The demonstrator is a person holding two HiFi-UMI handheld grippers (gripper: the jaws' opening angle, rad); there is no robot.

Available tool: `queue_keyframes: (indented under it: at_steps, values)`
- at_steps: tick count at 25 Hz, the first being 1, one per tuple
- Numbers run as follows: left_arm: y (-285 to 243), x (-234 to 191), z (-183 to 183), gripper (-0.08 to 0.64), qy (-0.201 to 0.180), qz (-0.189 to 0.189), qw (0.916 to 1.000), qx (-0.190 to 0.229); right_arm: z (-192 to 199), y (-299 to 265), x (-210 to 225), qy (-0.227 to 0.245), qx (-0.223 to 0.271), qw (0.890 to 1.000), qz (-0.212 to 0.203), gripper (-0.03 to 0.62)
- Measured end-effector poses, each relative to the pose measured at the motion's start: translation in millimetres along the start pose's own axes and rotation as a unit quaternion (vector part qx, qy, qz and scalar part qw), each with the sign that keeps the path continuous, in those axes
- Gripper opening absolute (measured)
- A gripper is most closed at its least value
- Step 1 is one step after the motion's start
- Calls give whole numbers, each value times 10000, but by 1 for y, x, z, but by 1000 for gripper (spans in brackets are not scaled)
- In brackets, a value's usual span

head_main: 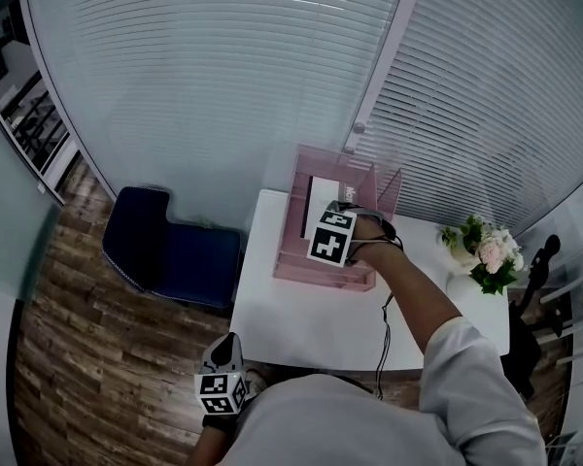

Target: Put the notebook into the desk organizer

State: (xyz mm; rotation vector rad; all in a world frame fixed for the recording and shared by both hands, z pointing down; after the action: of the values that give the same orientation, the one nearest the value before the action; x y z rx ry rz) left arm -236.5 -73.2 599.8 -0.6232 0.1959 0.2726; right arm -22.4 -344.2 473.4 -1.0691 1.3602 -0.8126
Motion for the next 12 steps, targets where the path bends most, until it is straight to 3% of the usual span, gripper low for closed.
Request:
queue_keyframes:
  at_steps: [8, 12]
  values:
    - [-4, 6, 0, 9, -90, 83, 9998, -126, 5, 15, -3, -81, 283, 9996, -46, 261]
    - [-4, 11, -2, 9, -106, 146, 9997, -175, 12, 25, 1, -296, 518, 9981, 125, 182]
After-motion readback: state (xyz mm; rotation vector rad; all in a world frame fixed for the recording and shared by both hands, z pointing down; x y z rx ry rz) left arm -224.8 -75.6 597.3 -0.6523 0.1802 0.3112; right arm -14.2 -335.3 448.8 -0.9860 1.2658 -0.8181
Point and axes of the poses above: the fingertips, and each gripper's own axes: y backward along the fingers, x to its right, z out of its underside, the point moved 9 cm from there along y, backward along the fingers, and after that the axes turned 9 degrees about -x, right-handed, at the moved point
